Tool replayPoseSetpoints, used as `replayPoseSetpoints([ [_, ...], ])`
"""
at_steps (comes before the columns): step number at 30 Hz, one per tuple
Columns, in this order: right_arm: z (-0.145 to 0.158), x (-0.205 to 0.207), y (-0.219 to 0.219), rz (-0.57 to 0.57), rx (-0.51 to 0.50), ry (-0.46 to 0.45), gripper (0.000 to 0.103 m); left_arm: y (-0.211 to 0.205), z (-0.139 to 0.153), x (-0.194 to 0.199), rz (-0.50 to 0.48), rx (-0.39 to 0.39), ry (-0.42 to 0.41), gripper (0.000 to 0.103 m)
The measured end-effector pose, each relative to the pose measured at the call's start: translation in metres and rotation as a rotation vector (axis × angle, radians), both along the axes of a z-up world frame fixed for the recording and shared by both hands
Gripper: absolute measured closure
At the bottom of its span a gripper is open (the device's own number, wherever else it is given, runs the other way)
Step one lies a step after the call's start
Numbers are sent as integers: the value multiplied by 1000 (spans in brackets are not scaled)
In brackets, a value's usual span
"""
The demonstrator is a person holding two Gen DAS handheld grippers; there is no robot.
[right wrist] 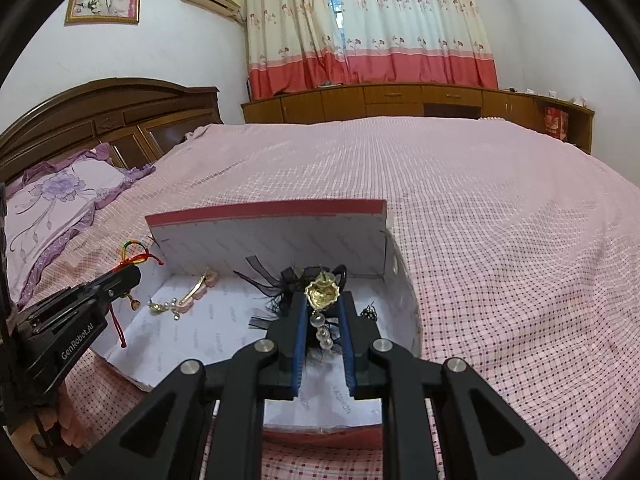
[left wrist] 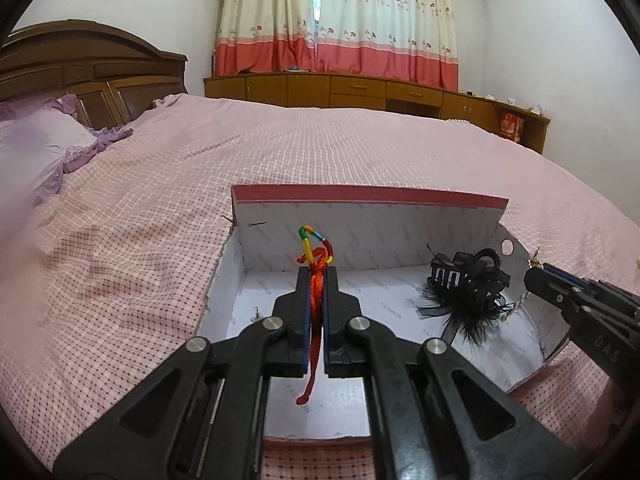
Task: Organize jewelry
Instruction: 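Lower the bracelet and earring into the shoebox and open both tools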
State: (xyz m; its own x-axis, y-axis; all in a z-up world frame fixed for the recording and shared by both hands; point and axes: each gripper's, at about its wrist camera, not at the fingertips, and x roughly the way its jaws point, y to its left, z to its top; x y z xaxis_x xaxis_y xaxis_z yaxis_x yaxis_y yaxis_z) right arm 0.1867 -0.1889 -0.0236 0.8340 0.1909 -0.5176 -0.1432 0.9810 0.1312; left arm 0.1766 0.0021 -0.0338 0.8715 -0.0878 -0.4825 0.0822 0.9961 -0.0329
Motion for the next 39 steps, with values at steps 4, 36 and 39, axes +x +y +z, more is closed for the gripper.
replayPoseSetpoints([
  [4, -2, 2, 1, 2, -1, 14, 85, 0, -1, 2, 2, -4, 9, 103],
  [36, 36, -62, -7, 43, 99, 41, 72, 8, 29, -61, -75, -89, 84, 75],
  [39, 39, -74, -7, 49, 97, 42, 72, 10, 29, -69, -90, -105, 113, 75],
])
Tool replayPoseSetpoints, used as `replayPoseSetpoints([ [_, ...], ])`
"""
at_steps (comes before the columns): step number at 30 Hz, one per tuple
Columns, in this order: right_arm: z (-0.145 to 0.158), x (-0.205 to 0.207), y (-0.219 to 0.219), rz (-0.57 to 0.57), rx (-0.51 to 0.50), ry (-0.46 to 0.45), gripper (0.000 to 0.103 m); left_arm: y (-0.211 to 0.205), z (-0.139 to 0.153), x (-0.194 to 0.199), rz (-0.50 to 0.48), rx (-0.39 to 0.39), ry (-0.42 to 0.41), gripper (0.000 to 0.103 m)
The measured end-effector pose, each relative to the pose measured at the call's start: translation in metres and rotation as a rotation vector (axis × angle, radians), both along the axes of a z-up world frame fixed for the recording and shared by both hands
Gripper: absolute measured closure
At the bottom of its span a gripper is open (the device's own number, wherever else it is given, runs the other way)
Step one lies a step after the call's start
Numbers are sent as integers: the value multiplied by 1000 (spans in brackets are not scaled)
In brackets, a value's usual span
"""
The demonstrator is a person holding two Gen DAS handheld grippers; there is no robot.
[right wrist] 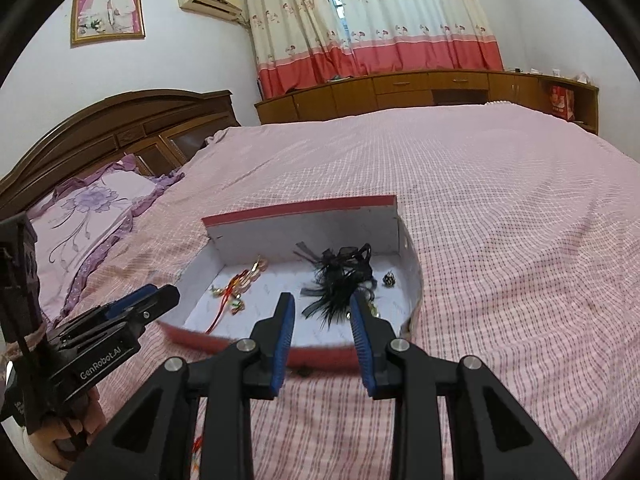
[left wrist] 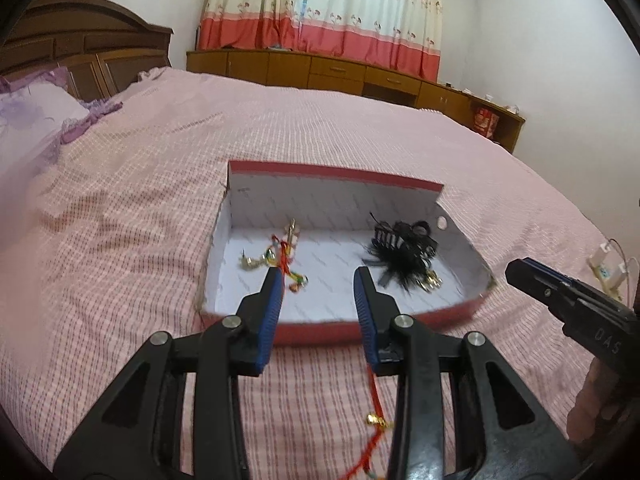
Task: Organize jewelry
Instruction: 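Lower the bracelet and earring into the shoebox and open both tools, then withdraw the left tool and grasp the rainbow-beaded red-string bracelet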
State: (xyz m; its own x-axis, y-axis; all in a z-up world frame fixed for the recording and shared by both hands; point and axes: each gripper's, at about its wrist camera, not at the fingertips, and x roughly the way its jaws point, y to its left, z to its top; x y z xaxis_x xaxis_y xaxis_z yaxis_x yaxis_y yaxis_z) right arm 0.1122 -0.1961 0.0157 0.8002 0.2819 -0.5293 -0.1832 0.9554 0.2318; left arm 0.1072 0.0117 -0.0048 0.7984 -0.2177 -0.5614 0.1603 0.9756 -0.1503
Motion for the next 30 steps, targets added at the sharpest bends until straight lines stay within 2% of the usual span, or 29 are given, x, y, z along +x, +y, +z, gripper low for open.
replayPoseSetpoints([
  [13, -2, -42, -2, 22, -8, 22, 72, -2, -8, -33, -64, -9, 97, 75],
  [30, -16, -61, -7, 29, 7, 61, 72, -15, -48, -46, -148, 22, 262, 76],
])
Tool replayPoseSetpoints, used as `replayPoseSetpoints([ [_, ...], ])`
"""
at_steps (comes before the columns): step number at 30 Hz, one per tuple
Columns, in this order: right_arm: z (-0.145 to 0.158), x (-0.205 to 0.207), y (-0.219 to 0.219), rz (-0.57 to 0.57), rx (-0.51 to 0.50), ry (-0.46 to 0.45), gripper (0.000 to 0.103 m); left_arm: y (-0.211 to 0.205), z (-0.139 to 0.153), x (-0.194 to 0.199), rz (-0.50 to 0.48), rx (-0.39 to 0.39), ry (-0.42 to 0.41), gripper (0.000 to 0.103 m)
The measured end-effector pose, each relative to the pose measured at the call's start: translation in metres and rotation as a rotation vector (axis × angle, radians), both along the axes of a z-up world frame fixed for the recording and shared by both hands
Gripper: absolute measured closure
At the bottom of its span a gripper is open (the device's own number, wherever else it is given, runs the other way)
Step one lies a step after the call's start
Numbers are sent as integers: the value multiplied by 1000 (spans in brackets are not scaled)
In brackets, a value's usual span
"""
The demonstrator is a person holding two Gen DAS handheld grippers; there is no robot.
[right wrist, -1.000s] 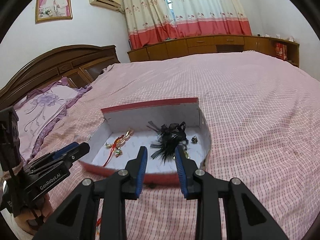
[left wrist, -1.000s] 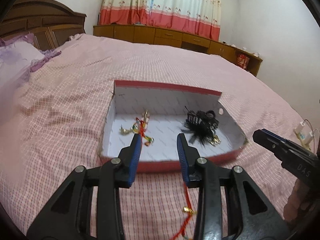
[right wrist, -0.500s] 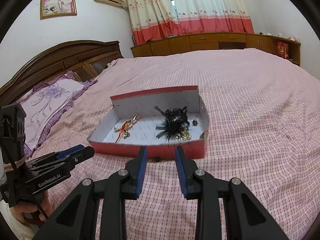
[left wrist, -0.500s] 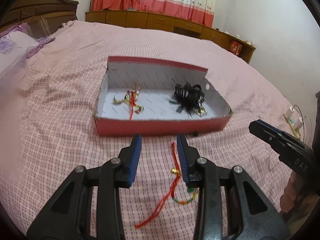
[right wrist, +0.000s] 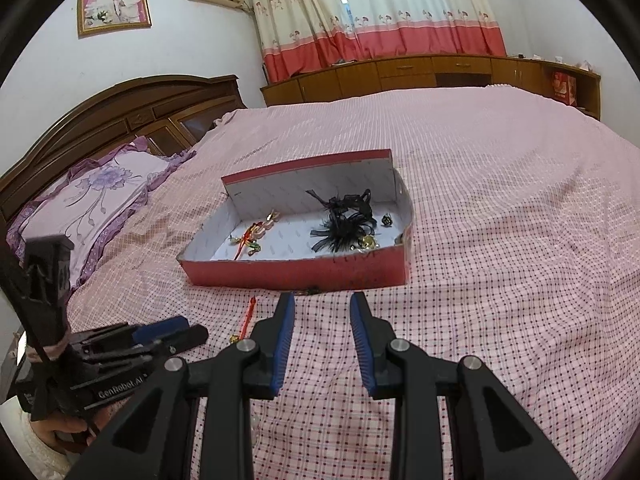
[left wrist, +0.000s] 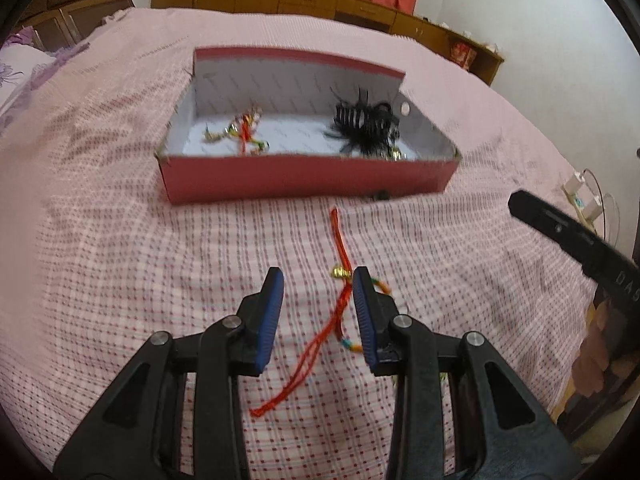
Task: Organize jewelry
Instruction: 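Withdraw the left tool and grasp the rainbow-beaded red-string bracelet, then lift the rainbow bracelet with left tool while right tool grasps the green bead bracelet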
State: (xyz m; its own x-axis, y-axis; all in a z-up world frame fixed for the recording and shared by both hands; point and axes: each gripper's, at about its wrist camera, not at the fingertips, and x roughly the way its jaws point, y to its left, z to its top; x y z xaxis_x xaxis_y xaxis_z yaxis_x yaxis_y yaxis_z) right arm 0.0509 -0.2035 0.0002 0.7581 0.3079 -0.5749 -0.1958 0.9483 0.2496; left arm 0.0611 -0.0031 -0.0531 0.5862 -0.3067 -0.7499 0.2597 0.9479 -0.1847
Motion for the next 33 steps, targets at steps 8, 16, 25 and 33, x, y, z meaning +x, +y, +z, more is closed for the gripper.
replayPoseSetpoints([
  [8, -9, -1, -3, -2, 8, 24, 72, -14, -19, 1, -51, 55, 66, 79],
  [16, -13, 0, -2, 3, 12, 35, 72, -14, -22, 6, -67, 51, 64, 103],
  [25, -14, -1, 2, 21, 7, 32, 72, -8, 5, 0, -68, -3, -21, 103],
  [33, -13, -3, 4, 26, 7, 30, 72, -5, 28, -7, -70, -52, -81, 103],
])
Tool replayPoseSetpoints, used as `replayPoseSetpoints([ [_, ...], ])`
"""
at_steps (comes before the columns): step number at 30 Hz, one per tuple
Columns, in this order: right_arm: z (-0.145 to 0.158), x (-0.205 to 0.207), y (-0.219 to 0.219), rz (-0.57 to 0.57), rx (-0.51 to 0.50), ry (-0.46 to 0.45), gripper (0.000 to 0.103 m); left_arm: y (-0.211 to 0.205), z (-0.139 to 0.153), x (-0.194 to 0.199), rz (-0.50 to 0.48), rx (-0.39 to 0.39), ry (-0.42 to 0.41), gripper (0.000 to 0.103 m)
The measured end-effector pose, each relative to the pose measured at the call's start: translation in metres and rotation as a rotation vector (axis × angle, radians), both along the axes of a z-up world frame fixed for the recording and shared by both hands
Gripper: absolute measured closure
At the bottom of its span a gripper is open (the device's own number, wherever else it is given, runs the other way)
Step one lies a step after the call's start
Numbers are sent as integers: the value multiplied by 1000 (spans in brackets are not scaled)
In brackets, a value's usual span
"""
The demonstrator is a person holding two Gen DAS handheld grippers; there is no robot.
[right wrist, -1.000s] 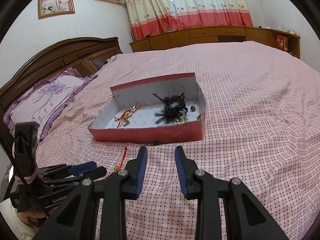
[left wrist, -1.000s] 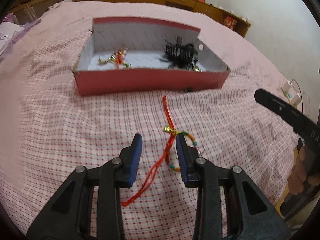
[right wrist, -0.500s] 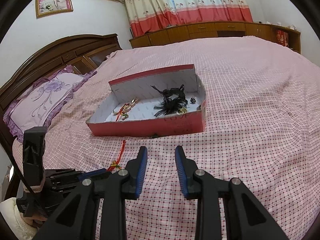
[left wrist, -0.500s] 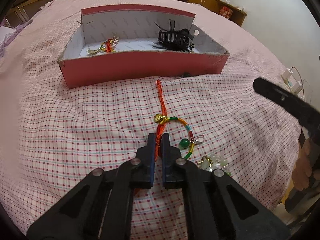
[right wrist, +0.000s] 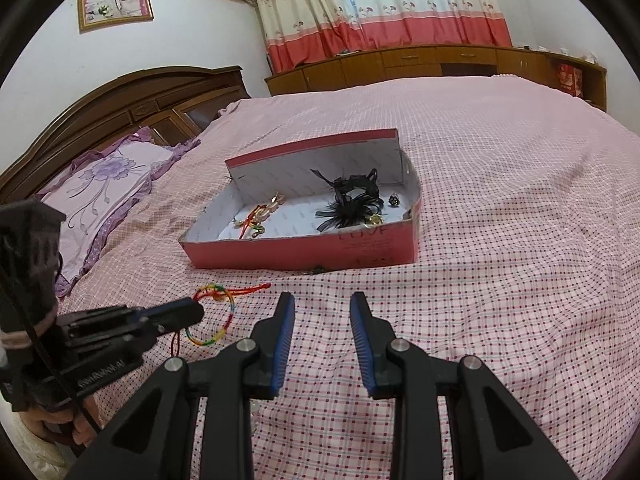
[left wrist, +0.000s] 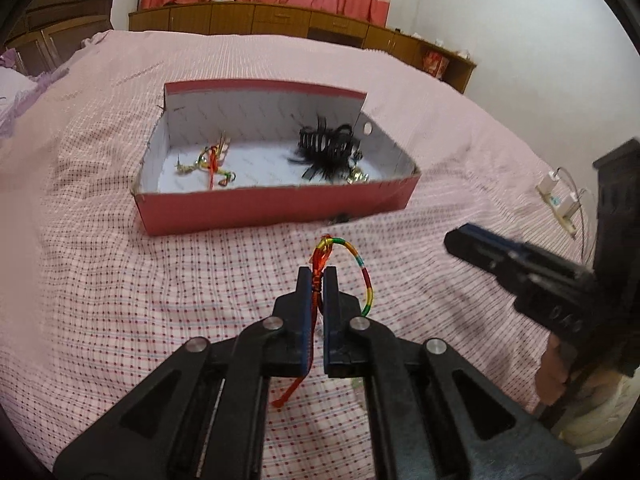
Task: Organize jewelry
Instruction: 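Lift the rainbow bracelet with left tool while right tool grasps the green bead bracelet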
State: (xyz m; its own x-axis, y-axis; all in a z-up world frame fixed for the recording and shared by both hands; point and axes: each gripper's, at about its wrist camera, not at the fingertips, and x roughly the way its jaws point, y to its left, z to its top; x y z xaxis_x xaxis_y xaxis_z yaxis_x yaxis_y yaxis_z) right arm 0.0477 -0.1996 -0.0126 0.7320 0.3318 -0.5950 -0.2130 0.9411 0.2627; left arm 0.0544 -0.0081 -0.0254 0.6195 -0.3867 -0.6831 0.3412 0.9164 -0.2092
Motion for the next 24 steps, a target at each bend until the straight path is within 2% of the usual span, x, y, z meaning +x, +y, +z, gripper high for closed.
replayPoseSetpoints([
  [6, 0, -1, 2, 10, 1, 0, 72, 7, 5, 1, 34, -12, -9, 103],
  [12, -3, -1, 13, 46, -5, 14, 72, 19, 7, 4, 93, 16, -14, 103],
  [24, -24, -3, 67, 194, -41, 81, 72, 46, 0, 6, 190, 43, -14, 103],
])
